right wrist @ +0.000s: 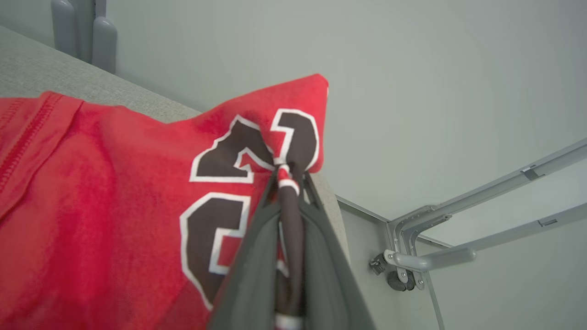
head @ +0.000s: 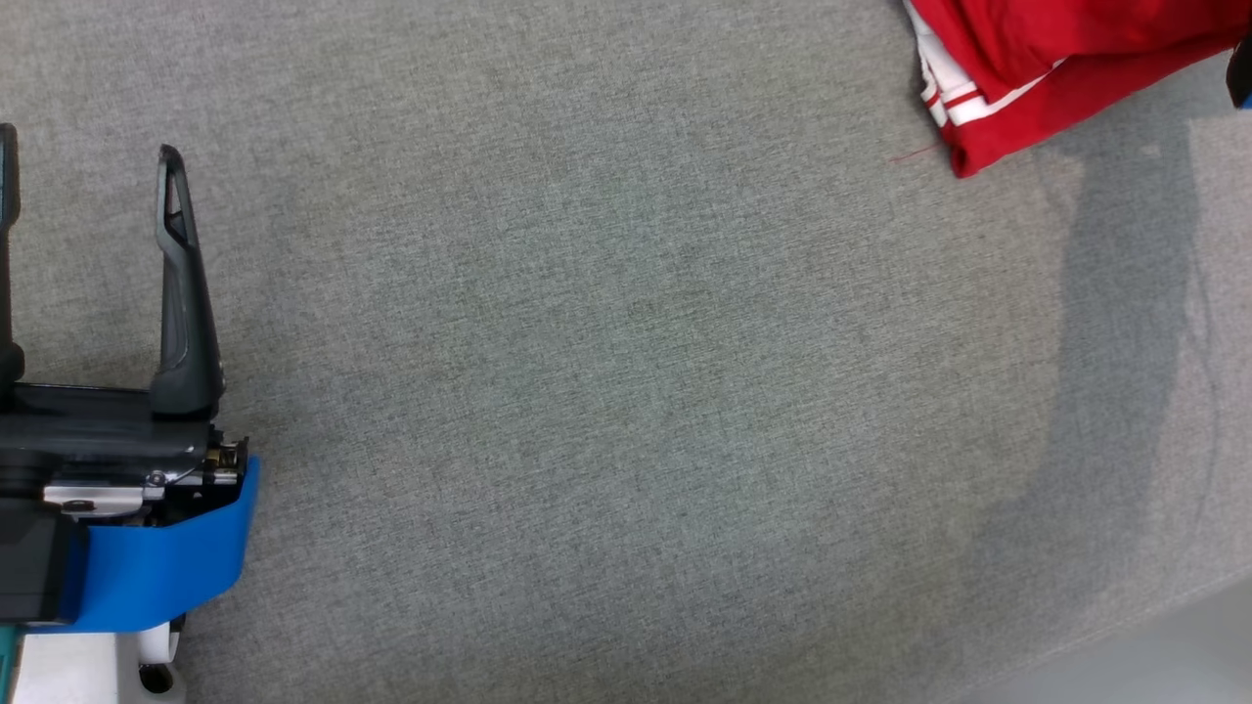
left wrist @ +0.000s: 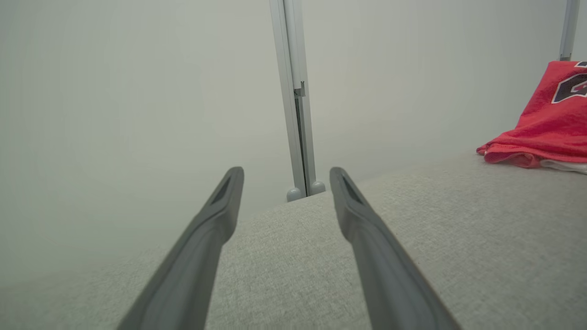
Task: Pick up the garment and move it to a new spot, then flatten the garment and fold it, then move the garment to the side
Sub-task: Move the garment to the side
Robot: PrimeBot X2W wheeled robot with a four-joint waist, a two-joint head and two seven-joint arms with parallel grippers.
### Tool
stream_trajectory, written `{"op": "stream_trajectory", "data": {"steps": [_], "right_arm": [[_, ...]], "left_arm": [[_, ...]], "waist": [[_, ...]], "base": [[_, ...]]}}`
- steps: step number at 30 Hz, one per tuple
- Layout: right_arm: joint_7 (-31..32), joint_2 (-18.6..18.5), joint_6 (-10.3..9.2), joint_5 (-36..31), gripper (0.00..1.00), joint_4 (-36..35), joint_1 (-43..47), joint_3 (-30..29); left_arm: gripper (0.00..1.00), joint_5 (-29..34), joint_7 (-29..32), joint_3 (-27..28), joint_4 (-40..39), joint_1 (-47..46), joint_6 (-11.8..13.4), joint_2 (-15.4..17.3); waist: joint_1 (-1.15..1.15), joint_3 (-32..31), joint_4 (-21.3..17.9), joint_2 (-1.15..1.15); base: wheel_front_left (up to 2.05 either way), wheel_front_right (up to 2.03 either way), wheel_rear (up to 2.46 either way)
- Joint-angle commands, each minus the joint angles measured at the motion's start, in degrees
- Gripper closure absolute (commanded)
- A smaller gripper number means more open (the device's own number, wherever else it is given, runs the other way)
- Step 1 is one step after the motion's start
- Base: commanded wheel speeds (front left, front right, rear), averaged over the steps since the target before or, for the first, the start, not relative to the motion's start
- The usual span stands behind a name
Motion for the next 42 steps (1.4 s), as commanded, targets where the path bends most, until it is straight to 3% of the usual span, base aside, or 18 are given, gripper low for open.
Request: {"op": "stream_trajectory", "data": {"steps": [1,2,3,4,11,19,30,42], "right_arm": [[-0.2,0.43,-0.01,-0.33,0.89,1.69,-1.5,0.2],[-0.2,0.54,-0.01,-0.41,0.66,3.25,-2.25,0.1],[-0.2,0.57,-0.01,-0.35,0.23,4.69,-2.91,-0.35],[-0.2,0.76,-0.01,-0.43,0.0,5.94,-3.48,-0.75],[-0.2,-0.05,-0.01,-2.43,0.0,7.53,-3.65,-3.18],[-0.21,1.86,-0.01,-3.35,0.0,-2.39,3.77,-6.13],[-0.2,7.57,-0.01,-0.02,0.0,-20.53,22.25,-6.44],[-0.2,12.6,-0.01,2.14,0.0,-29.01,43.49,-9.46]], "left_arm": [[0.0,-0.19,-0.15,0.14,0.08,0.08,0.32,0.28],[0.0,-0.28,-0.15,0.11,0.13,0.16,0.43,0.31],[0.0,-0.46,-0.15,0.0,0.19,0.07,0.56,0.22],[0.0,-0.4,-0.15,-0.04,0.34,0.06,0.61,0.22],[0.0,-1.51,-0.15,-0.05,1.92,-0.58,1.43,0.0],[0.0,-3.77,-0.14,0.32,6.04,1.94,2.8,-1.52],[0.0,-6.43,-0.16,1.38,13.1,7.12,3.1,-5.08],[0.0,-6.76,-0.14,1.88,19.37,12.65,2.29,-8.63]], "waist": [[0.0,0.41,0.32,-0.01],[0.0,0.61,0.43,-0.01],[0.0,0.77,0.66,-0.01],[0.0,0.86,0.84,-0.01],[0.0,-0.3,2.19,-0.01],[0.0,-7.28,4.12,-0.01],[0.0,-19.46,8.16,-0.01],[0.0,-29.77,11.97,-0.01]], "base": [[0.0,0.0,0.0],[0.0,0.0,0.0],[0.0,0.0,0.0],[0.0,0.0,0.0],[0.0,0.0,0.0],[0.0,0.0,0.0],[0.0,0.0,0.0],[0.0,0.0,0.0]]}}
